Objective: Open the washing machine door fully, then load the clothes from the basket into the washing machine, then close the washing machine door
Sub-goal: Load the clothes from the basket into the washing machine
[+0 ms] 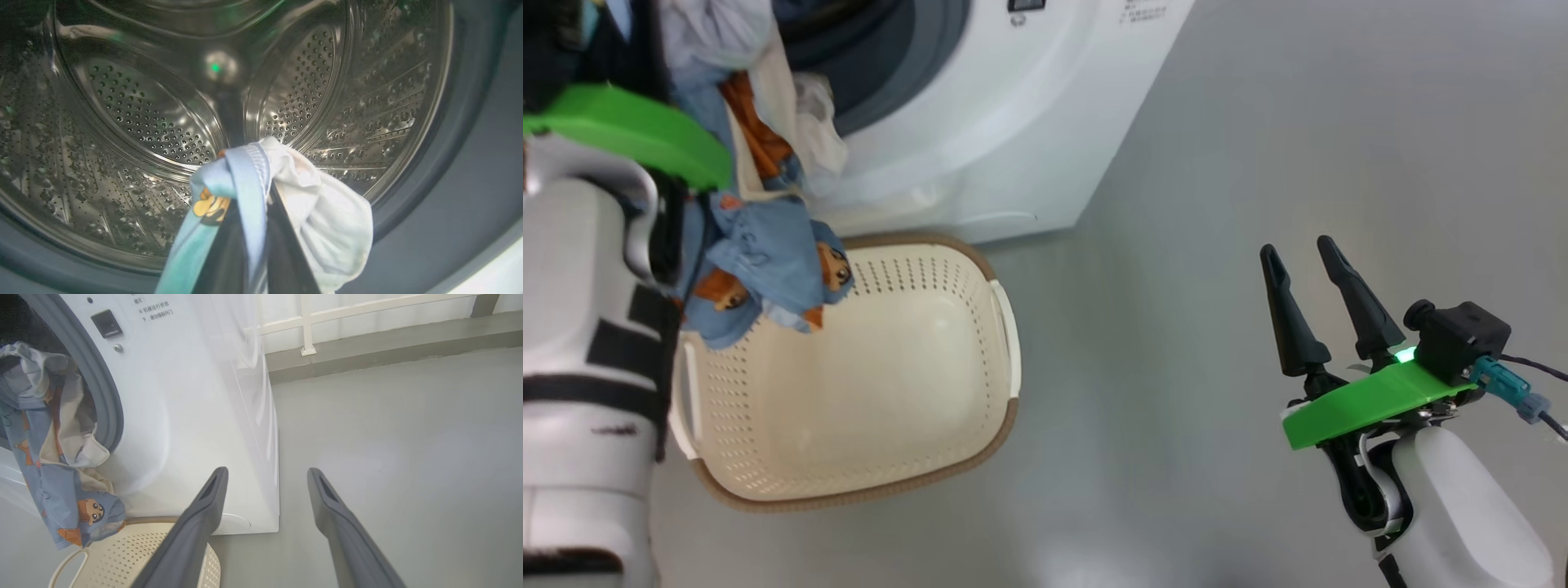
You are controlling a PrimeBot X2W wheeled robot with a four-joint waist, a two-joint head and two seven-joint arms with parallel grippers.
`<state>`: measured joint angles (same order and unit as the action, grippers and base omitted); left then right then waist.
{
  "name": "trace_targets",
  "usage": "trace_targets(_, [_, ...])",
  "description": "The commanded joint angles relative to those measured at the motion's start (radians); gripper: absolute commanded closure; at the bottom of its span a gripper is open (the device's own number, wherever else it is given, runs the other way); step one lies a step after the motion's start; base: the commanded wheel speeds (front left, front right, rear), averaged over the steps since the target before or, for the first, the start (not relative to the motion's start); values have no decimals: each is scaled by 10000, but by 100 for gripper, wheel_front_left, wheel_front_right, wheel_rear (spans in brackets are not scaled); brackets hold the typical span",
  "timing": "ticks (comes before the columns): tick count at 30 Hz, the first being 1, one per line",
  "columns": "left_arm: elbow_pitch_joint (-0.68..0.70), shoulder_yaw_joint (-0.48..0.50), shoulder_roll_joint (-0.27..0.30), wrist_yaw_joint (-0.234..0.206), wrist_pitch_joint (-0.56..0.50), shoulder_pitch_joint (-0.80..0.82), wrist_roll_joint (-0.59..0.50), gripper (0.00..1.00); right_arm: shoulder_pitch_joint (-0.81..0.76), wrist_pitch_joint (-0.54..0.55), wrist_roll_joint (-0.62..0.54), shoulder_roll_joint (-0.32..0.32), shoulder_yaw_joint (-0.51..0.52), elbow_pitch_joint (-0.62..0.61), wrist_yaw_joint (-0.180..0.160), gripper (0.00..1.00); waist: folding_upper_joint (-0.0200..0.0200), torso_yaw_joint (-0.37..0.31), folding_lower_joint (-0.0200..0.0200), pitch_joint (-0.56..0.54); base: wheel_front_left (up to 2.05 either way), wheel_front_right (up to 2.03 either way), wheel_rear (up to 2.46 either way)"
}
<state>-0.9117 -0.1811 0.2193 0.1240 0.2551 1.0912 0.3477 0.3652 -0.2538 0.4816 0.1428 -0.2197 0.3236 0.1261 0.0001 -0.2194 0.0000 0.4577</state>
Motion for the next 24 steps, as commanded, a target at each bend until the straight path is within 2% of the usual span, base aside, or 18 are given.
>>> trace_targets(1, [78, 155, 448, 17, 43, 338, -132, 100, 55, -80, -160, -5, -131, -244, 46, 0, -1, -416, 0, 865, 0, 0, 0])
trace_targets(8, [-1216, 150, 705, 42, 60, 1980, -78, 100, 137, -80, -244, -259, -114, -431, 46, 0, -1, -893, 0, 1793, 0, 0, 0])
trace_targets(13, [-1311, 182, 900, 46, 63, 2874, -164, 100, 45, -80, -315, -457, -101, -565, 46, 0, -1, -1134, 0, 2256, 0, 0, 0])
trace_targets(18, [322, 620, 881, -145, 65, 3210, -421, 100, -18, -80, -346, -581, -71, -622, 46, 0, -1, -1186, 0, 2420, 0, 0, 0])
trace_targets(22, [1883, 1469, 598, -133, 65, 2754, -577, 100, 109, -80, -363, -645, -90, -565, 46, 0, -1, -1174, 0, 2373, 0, 0, 0])
trace_targets(23, [1883, 1469, 598, -133, 65, 2754, -577, 100, 109, -80, -363, -645, -90, -565, 46, 0, -1, -1174, 0, 2373, 0, 0, 0])
trace_targets(24, [1743, 1557, 522, -130, 65, 2620, -601, 81, 111, -80, -367, -647, -105, -544, 46, 0, -1, -1149, 0, 2322, 0, 0, 0])
